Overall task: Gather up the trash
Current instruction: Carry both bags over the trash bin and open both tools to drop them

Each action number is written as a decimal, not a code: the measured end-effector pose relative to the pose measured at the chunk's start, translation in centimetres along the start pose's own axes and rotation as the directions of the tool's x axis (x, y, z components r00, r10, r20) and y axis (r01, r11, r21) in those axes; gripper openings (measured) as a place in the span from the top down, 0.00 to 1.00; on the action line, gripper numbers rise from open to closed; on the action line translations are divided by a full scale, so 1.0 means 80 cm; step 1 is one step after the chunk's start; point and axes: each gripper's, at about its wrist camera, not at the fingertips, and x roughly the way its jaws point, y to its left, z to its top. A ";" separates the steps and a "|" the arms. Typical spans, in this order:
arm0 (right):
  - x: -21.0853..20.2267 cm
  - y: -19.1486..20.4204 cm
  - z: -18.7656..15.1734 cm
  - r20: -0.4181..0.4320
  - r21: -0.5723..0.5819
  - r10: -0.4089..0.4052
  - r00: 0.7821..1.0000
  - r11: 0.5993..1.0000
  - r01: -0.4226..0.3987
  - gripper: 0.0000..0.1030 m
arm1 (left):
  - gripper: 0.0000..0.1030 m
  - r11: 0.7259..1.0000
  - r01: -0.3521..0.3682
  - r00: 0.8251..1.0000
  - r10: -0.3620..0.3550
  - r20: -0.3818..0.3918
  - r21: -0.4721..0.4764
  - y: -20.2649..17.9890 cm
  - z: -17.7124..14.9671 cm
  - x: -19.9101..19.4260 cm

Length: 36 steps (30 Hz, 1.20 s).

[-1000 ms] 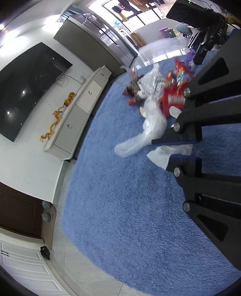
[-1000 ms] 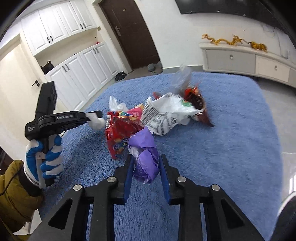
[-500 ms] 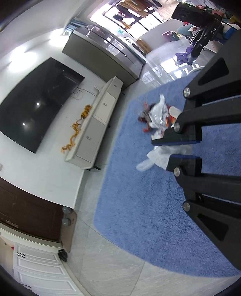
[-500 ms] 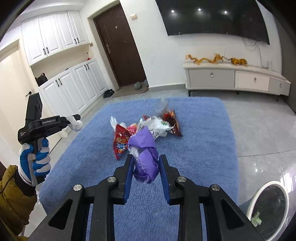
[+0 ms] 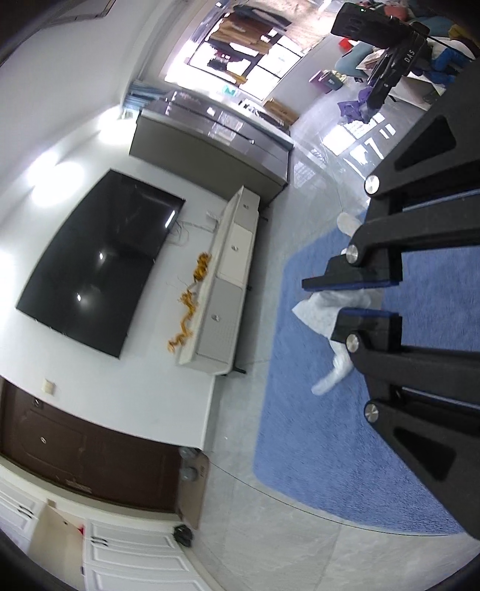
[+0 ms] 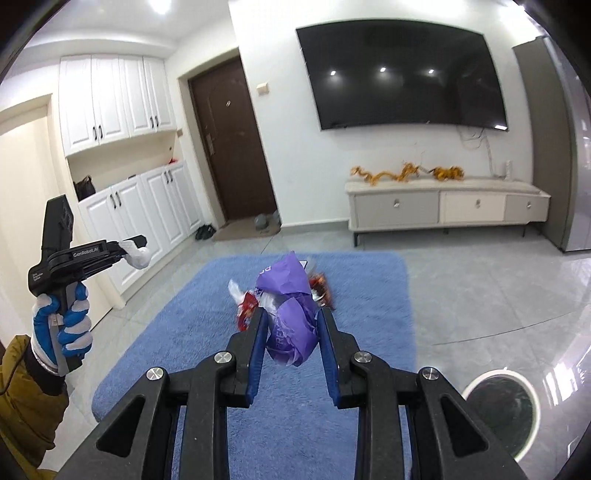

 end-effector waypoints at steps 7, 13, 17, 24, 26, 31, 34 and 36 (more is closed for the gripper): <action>-0.062 -0.038 -0.007 0.068 0.029 -0.082 0.994 0.996 0.080 0.75 | 0.93 0.992 0.080 0.997 -0.080 0.002 0.100 -0.089 0.007 -0.003; -0.100 -0.091 -0.022 0.101 0.095 -0.158 0.982 0.984 0.149 0.75 | 0.93 0.967 0.167 0.986 -0.160 -0.056 0.191 -0.185 0.001 0.029; -0.118 -0.135 -0.041 0.098 0.157 -0.215 0.972 0.968 0.198 0.75 | 0.93 0.942 0.234 0.969 -0.208 -0.131 0.242 -0.258 -0.015 0.070; -0.135 -0.224 -0.077 0.055 0.274 -0.293 0.955 0.924 0.267 0.74 | 0.93 0.892 0.342 0.924 -0.263 -0.277 0.296 -0.383 -0.058 0.167; -0.134 -0.248 -0.089 0.033 0.298 -0.309 0.950 0.911 0.286 0.74 | 0.93 0.881 0.362 0.910 -0.264 -0.320 0.304 -0.414 -0.077 0.200; -0.110 -0.319 -0.127 -0.046 0.380 -0.326 0.944 0.868 0.319 0.74 | 0.92 0.861 0.380 0.876 -0.218 -0.430 0.339 -0.475 -0.131 0.297; -0.091 -0.356 -0.151 -0.090 0.425 -0.321 0.943 0.844 0.328 0.74 | 0.92 0.856 0.392 0.846 -0.192 -0.498 0.337 -0.497 -0.167 0.352; -0.077 -0.377 -0.166 -0.117 0.452 -0.313 0.943 0.828 0.331 0.74 | 0.92 0.853 0.396 0.830 -0.175 -0.529 0.340 -0.509 -0.190 0.381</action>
